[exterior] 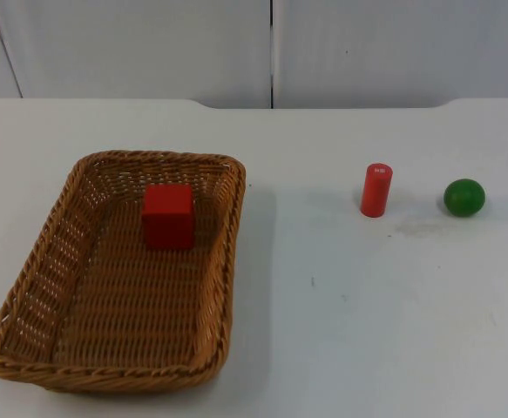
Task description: Pick up the basket with the left hand and place the object to the left of the red cylinder into the basket with the right hand.
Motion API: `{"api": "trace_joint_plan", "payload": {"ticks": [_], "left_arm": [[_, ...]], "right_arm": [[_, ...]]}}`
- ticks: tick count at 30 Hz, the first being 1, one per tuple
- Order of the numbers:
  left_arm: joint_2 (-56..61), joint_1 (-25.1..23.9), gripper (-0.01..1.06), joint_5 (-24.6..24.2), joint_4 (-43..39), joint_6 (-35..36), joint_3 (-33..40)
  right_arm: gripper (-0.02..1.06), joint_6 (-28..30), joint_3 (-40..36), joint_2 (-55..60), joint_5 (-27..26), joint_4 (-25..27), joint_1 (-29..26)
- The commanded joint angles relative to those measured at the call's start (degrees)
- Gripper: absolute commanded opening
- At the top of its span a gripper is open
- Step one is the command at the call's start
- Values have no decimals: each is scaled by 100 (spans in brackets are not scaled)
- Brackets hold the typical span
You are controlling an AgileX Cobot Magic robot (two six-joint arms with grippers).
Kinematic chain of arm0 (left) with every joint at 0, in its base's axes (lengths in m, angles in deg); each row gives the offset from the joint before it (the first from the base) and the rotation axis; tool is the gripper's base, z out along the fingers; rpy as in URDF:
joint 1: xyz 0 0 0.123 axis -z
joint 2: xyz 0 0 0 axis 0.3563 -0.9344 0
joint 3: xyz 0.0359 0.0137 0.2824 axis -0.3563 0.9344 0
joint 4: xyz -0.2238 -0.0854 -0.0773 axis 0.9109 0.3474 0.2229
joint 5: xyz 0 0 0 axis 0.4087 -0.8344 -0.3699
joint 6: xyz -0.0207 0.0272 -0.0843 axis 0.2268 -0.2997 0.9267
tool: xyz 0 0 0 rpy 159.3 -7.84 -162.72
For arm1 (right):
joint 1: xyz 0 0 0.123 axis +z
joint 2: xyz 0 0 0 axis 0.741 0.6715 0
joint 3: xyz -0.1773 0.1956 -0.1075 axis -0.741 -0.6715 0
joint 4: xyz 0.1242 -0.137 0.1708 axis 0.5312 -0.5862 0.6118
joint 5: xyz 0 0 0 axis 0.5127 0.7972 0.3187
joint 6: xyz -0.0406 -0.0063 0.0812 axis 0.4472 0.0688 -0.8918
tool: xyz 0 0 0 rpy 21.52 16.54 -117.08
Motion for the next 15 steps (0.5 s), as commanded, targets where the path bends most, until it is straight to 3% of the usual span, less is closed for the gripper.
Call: {"api": "trace_joint_plan", "payload": {"ticks": [1, 15], "left_arm": [[25, 40, 105, 13, 32, 38, 23], [25, 40, 105, 13, 32, 38, 23]], "right_arm": [[105, 45, -19, -23, -69, 0, -14], [105, 45, -19, -23, -81, 0, -14]]}}
